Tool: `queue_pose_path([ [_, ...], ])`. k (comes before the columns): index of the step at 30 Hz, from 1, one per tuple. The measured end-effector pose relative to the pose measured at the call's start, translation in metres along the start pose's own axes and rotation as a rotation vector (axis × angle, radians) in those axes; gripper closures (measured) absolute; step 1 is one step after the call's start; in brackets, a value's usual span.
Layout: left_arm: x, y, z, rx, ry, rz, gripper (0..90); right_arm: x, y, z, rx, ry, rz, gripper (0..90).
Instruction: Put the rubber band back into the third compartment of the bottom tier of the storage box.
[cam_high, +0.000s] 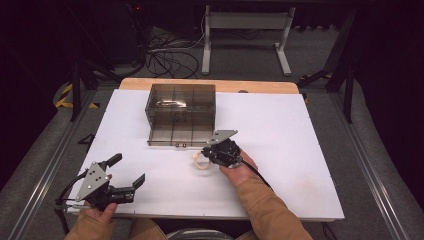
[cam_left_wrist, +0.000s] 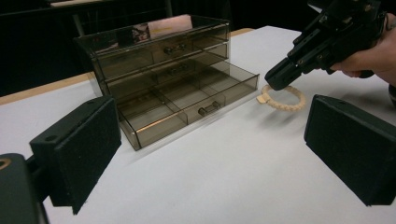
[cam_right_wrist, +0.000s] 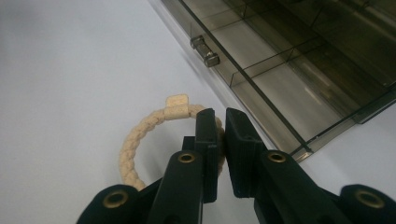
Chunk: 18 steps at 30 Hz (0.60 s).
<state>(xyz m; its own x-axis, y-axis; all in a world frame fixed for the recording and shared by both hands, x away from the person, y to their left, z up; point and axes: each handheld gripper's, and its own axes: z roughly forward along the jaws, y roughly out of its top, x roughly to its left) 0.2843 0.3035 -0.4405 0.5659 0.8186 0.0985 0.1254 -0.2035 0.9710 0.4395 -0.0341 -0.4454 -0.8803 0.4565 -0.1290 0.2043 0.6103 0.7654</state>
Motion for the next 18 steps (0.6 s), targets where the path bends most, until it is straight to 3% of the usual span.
queue_pose_path([
  [18,0.001,0.000,0.000,-0.001,0.005,-0.010,4.8,0.001,0.022,-0.017,-0.033,0.005,-0.030,84.1],
])
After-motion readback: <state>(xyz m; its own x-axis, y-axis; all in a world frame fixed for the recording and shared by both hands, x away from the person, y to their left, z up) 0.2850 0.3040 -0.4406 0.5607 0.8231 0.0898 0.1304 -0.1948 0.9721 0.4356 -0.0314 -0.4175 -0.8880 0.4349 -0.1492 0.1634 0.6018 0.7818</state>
